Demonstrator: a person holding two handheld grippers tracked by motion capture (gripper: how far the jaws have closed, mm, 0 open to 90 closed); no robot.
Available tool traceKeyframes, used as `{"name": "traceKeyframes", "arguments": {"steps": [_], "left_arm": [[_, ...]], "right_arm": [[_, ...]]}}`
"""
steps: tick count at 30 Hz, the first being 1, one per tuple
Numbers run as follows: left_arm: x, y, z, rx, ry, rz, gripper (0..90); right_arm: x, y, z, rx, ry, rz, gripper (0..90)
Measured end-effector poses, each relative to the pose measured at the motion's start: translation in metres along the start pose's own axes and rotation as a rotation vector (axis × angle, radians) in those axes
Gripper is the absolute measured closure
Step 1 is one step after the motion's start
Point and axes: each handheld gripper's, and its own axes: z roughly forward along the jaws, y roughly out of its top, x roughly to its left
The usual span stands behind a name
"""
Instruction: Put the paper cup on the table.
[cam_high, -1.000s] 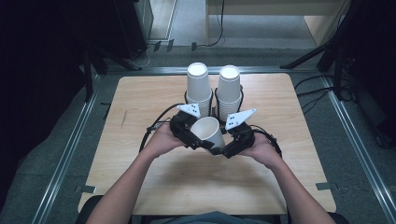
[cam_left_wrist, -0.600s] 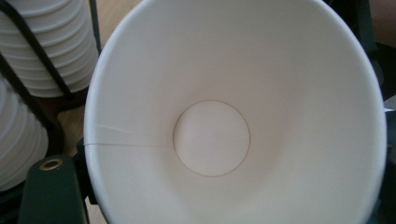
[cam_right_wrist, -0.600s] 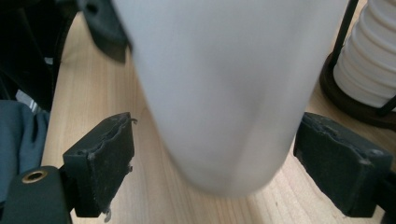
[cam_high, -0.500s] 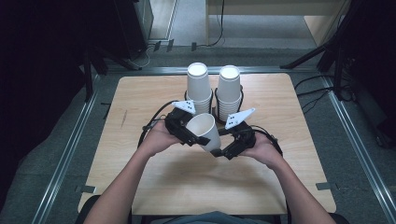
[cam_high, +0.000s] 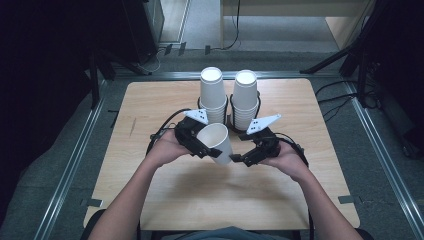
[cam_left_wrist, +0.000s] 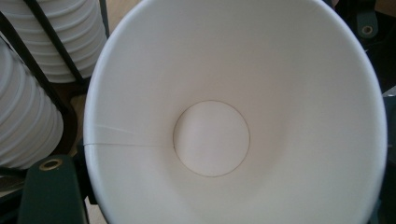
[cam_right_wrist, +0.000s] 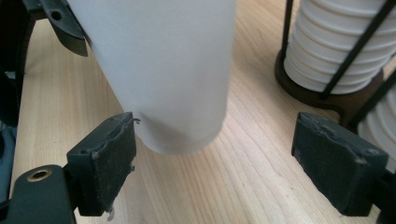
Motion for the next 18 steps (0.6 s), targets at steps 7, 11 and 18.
{"name": "traceKeyframes", "arguments": {"steps": [7, 11, 18], "left_arm": [[0.003, -0.005, -0.005, 0.017, 0.028, 0.002, 15.8], [0.004, -0.008, -0.008, 0.028, 0.047, 0.003, 15.7], [0.005, -0.015, -0.016, 0.042, 0.073, 0.002, 15.5]], "right_arm": [[-0.001, -0.003, -0.008, -0.018, -0.038, -0.001, 14.4], [-0.001, -0.004, -0.012, -0.02, -0.064, -0.01, 14.8], [-0.002, -0.005, -0.014, -0.023, -0.065, 0.002, 14.8]]}}
